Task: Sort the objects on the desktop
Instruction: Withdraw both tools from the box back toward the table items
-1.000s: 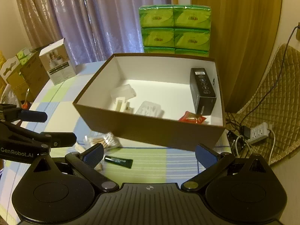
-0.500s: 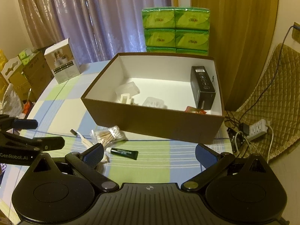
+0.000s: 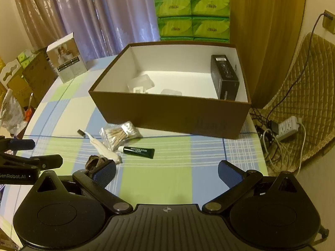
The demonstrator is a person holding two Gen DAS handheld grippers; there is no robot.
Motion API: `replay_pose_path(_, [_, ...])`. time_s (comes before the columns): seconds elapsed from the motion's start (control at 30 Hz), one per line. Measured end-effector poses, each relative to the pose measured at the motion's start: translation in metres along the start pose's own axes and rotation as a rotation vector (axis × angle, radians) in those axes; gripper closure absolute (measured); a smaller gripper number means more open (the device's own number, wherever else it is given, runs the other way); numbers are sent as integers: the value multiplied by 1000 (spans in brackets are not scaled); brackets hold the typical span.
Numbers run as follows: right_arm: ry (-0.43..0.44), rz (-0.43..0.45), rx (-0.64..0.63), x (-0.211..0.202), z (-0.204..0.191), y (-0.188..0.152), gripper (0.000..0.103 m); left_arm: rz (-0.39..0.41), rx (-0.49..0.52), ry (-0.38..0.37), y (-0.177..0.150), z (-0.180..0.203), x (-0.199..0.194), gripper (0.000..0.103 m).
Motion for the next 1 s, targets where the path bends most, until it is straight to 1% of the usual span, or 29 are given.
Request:
replay_pose_path(0.43, [0, -15, 14, -1, -1, -17, 2, 11, -26, -4, -21, -1, -7, 14])
replay_pose_path(0.77, [16, -27, 37, 0, 2, -36, 2, 6, -16, -10, -42, -1, -9, 14])
replay_pose_path(1.0, [18, -46, 40, 7, 2, -50, 2, 7, -6, -23, -49, 0, -5, 15])
Point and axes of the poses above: each gripper's, at about its wrist camera, not at the fingertips, and x roughly the way its jaws point, z to its right, y to its top, the point moved 4 cm from there along x, roughly the way its jaws point, and after that the axes turned 9 degrees about x, right-handed, at the moved point
